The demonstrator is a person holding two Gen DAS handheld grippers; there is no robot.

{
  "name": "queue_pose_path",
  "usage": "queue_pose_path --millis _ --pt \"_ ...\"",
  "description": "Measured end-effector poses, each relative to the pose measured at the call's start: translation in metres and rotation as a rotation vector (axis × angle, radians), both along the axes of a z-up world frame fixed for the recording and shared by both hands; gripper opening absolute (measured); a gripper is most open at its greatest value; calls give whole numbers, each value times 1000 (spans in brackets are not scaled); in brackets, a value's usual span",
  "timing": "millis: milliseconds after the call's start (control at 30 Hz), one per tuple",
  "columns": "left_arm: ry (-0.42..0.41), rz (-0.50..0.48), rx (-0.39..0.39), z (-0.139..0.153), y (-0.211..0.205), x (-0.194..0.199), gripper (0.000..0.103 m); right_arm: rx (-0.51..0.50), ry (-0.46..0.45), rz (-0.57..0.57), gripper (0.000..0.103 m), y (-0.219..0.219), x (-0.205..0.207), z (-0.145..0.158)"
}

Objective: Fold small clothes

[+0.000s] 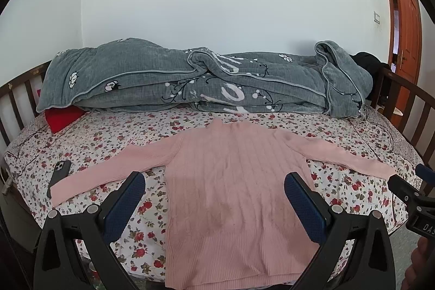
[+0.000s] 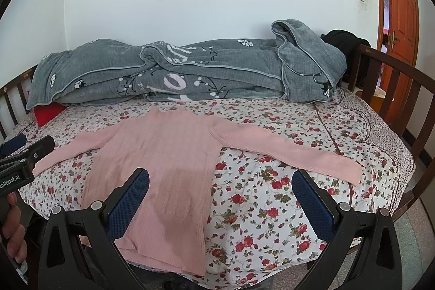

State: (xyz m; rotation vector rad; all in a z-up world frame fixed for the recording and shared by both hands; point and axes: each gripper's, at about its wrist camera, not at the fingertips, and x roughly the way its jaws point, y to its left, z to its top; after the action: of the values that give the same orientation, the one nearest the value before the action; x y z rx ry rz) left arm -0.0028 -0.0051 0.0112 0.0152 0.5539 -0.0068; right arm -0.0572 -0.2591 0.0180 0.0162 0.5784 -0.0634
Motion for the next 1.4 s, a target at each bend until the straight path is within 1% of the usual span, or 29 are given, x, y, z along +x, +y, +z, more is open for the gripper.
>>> queue_pose_path --millis 967,1400 --pt "-4 -2 -10 4 0 -2 103 4 -17 9 103 6 -4 7" --pt "-5 -3 -13 2 1 -3 103 9 -14 12 103 9 -4 4"
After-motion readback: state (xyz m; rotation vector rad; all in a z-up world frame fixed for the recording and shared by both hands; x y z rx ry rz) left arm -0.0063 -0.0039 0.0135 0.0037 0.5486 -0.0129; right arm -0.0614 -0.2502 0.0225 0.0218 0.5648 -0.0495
